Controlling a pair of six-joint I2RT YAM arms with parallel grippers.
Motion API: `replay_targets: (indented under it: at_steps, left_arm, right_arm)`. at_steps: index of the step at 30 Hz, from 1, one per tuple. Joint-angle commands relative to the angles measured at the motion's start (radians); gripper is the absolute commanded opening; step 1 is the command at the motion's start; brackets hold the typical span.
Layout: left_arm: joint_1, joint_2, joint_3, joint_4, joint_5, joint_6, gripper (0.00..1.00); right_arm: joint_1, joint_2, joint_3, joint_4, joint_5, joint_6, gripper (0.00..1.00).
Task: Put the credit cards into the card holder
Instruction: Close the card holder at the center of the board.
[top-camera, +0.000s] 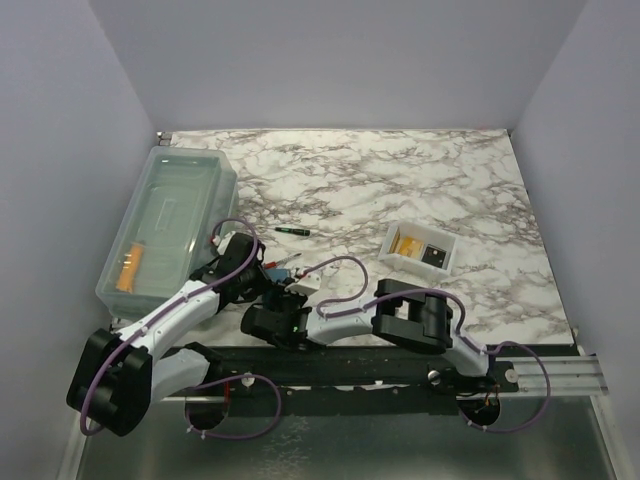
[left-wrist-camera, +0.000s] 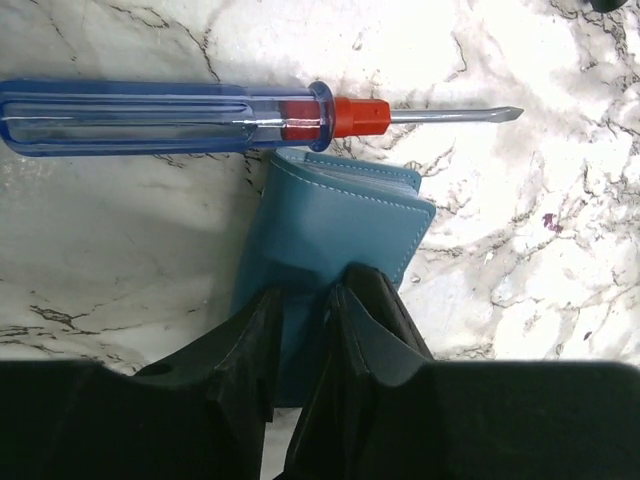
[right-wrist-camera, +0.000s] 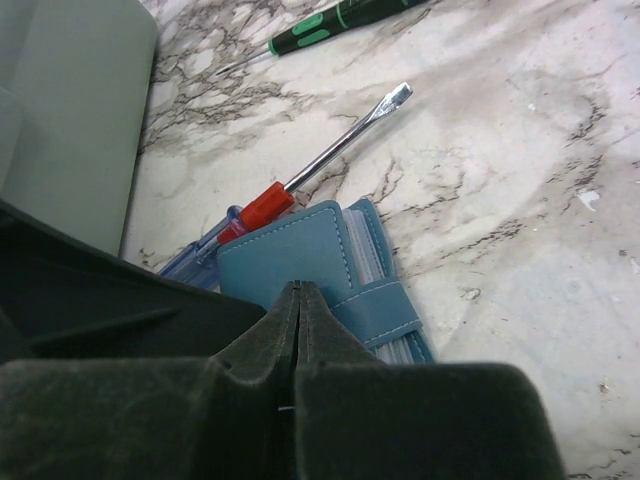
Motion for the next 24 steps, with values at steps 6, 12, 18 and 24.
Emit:
replay_targets:
  at_steps: [6,12,18,24]
  left_arm:
    - [0.0,0.058,-0.043,0.074,-0.015,-0.022,0.29]
    - [0.001,0.003,-0.001,0.069,0.066,0.035,0.34]
    - [0.005,-0.012,0.074,0.043,0.186,0.075,0.46]
    - [0.007,-0.038,0.11,0.015,0.26,0.116,0.56]
  right_arm:
    - [0.121,0.417,-0.17,-0.702,-0.525,-0.127,0.0]
    - [-0.035,-0.094,-0.539,-0.277,-0.665,-0.253,0.01]
    - [-0.145,-0.281,-0.427,-0.339,-0.682,-0.45,0.31]
    - [-0.276,-0.411,-0.344,-0.413,-0.764,-0.545,0.42]
